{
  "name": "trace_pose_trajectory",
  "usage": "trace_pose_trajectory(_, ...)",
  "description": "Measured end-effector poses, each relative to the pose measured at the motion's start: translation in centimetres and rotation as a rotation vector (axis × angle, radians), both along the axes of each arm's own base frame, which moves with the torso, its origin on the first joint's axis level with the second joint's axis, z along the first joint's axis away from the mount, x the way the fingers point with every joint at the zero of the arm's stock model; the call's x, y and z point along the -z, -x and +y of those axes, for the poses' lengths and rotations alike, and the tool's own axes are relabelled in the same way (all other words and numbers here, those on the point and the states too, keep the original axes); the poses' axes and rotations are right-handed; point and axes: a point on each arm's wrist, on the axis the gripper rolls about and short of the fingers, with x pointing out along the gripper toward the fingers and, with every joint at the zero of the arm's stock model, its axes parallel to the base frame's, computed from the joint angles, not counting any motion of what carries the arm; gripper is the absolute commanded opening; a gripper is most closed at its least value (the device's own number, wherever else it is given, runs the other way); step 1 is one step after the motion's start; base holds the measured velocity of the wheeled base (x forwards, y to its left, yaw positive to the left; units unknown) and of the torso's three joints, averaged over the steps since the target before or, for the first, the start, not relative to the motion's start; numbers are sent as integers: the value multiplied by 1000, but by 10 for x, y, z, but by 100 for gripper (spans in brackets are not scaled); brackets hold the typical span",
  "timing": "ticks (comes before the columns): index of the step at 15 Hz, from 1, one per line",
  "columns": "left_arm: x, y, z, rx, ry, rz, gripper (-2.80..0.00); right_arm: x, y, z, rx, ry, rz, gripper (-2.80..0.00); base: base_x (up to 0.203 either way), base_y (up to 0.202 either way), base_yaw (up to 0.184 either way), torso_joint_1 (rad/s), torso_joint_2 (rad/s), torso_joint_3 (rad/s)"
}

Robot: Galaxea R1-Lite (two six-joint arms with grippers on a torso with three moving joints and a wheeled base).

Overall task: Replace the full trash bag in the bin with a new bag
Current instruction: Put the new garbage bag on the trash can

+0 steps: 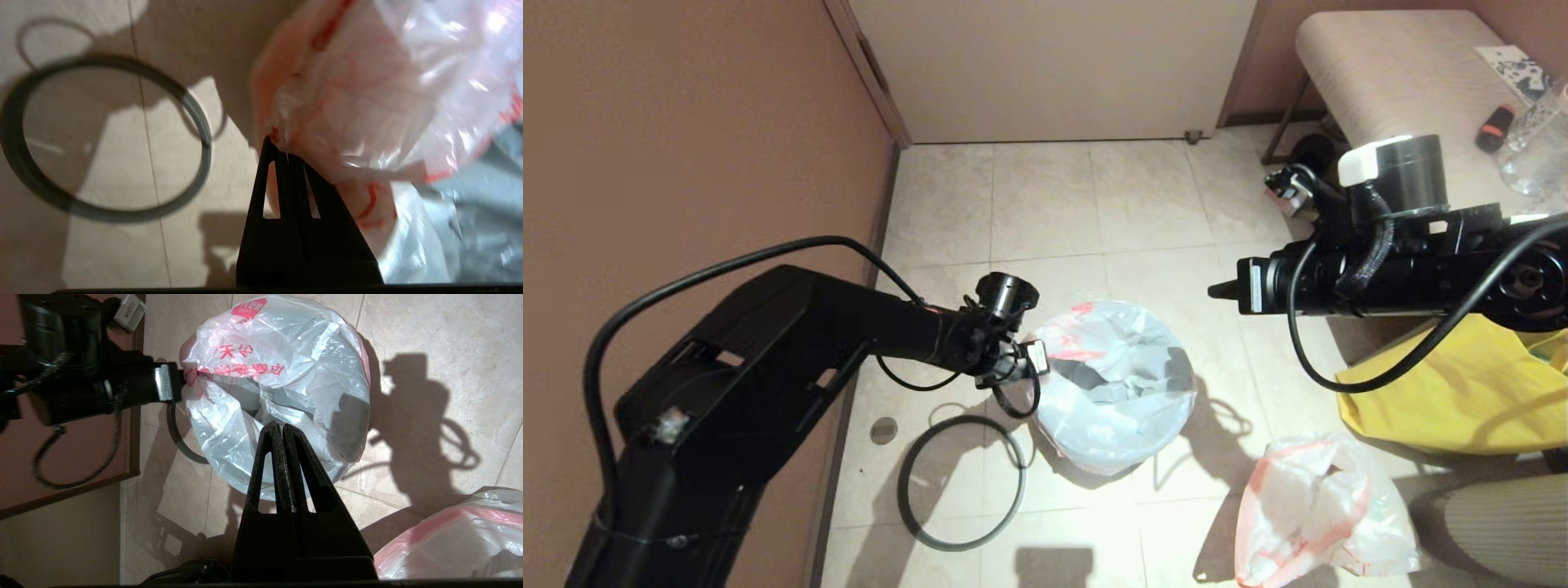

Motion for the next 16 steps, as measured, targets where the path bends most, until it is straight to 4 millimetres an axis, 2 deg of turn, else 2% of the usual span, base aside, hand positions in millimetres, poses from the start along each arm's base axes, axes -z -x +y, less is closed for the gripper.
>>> trace_pose_trajectory(4,23,-11,1,-16,-19,-29,-280,-1,1,-1,1,-1,-2,-280,0,0,0,0,0,0)
trace_pose_trajectory(7,28,-17,-2,-31,2,-50,-280,-1,1,0,-1,0,-2,-280,0,0,0,0,0,0)
trace_pose_trajectory(9,29,-23,-7,-65,76,-117,-280,-1,1,0,-2,0,-2,-280,0,0,0,0,0,0)
trace_pose_trajectory(13,48,-28,-12,-72,107,-132,-280,-1,1,1,-4,-1,-2,-280,0,0,0,0,0,0)
trace_pose_trajectory(16,44,-27,-11,-79,122,-130,-280,-1,2,1,-5,0,-2,-280,0,0,0,0,0,0)
